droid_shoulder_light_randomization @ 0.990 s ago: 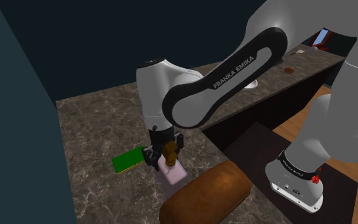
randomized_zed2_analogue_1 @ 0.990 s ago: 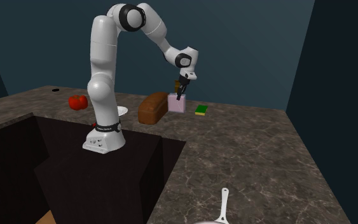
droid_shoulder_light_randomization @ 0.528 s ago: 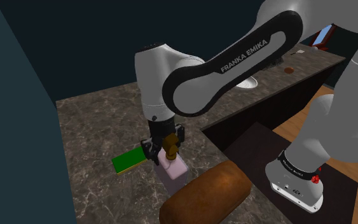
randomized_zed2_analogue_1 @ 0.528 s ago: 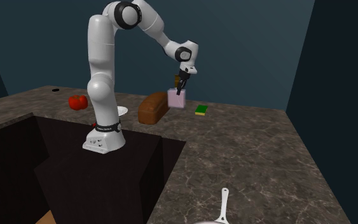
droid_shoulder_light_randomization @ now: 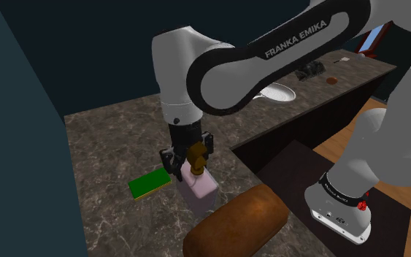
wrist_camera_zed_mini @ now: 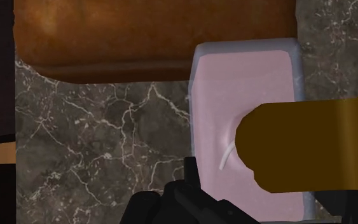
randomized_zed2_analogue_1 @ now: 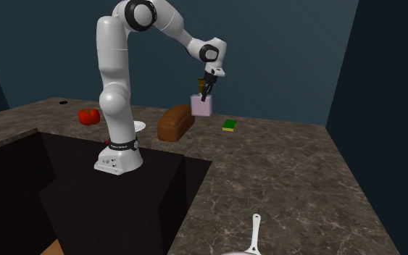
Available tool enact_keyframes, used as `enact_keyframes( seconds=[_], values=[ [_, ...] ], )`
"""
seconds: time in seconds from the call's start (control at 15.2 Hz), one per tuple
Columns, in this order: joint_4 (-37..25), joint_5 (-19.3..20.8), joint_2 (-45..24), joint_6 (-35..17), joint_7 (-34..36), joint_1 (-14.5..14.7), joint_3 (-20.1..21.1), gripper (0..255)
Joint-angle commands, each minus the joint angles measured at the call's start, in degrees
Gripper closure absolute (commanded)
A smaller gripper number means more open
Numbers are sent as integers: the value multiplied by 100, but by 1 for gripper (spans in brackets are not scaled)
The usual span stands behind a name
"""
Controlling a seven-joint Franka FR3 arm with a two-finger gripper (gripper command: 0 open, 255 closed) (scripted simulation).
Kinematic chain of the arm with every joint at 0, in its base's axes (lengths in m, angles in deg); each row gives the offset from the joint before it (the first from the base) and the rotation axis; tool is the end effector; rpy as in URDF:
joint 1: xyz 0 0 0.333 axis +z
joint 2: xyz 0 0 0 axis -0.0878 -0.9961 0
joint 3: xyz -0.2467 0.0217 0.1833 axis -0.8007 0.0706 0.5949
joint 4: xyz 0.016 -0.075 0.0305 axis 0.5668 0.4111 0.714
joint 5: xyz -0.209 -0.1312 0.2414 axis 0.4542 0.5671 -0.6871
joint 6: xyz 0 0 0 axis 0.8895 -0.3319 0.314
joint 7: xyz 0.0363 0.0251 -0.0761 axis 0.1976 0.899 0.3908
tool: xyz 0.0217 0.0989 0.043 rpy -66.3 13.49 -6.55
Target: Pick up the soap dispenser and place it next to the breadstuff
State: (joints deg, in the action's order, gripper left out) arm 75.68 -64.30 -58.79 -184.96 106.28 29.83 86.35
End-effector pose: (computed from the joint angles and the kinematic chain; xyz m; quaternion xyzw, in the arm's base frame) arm 0.3272 0.3827 0.3959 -0.9897 0.0648 0.1276 0.0031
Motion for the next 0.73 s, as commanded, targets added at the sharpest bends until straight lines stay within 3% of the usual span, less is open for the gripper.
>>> enact_keyframes(
  seconds=[0.0,0.66],
  values=[
    [-69,-20,81,149,-11,-17,-8,255],
    [-543,-82,364,886,42,-51,-24,255]
  ],
)
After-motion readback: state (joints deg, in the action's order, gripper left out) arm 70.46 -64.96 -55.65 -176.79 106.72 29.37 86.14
